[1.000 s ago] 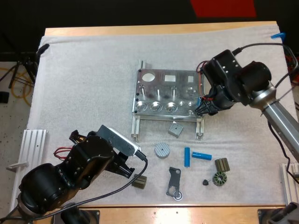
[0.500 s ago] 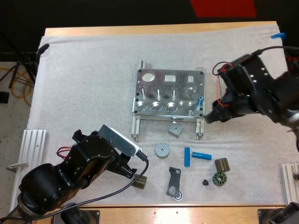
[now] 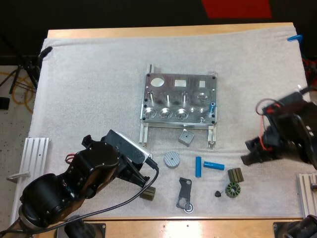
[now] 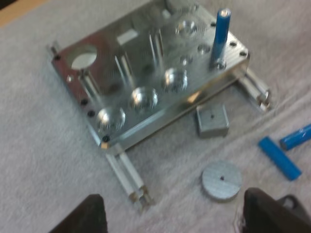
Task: Load cells from right to left
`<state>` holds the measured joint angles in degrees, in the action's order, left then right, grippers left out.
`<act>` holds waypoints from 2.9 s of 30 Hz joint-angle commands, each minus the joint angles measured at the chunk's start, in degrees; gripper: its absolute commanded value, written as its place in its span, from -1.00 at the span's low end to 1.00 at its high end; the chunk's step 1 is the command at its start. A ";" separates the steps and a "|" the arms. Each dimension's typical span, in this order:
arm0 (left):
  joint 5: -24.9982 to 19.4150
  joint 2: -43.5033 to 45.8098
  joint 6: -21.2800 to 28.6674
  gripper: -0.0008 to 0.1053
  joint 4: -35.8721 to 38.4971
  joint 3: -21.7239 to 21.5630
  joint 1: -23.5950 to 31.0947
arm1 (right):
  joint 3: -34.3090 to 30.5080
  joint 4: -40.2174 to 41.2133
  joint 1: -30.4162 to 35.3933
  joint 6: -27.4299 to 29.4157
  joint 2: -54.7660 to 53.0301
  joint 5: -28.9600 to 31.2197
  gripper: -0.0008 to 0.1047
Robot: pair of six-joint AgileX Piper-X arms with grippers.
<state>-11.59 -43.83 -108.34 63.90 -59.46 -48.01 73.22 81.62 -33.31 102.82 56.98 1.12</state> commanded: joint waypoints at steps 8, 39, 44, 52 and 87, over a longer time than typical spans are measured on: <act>1.69 0.34 -0.69 0.13 -3.70 0.25 -0.16 | -6.70 -0.65 -0.07 -1.83 -11.20 -1.12 -0.01; -0.21 -29.36 -17.44 0.13 -15.79 2.36 -16.86 | -6.76 3.71 -0.07 -2.39 -17.72 0.38 -0.01; -0.21 -34.43 -17.87 0.13 -17.61 2.36 -16.86 | -6.76 3.71 -0.07 -2.39 -17.72 0.38 -0.01; 1.79 -41.64 -23.85 0.13 -17.84 2.36 -16.86 | -6.76 3.71 -0.07 -1.47 -17.72 0.38 -0.01; 1.66 -55.46 -28.23 0.13 -29.53 2.36 -16.86 | -6.76 3.71 -0.07 -0.95 -17.72 0.38 -0.01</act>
<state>-8.76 -99.49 -136.24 35.03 -57.03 -64.60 66.34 85.00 -33.31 101.50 39.53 1.41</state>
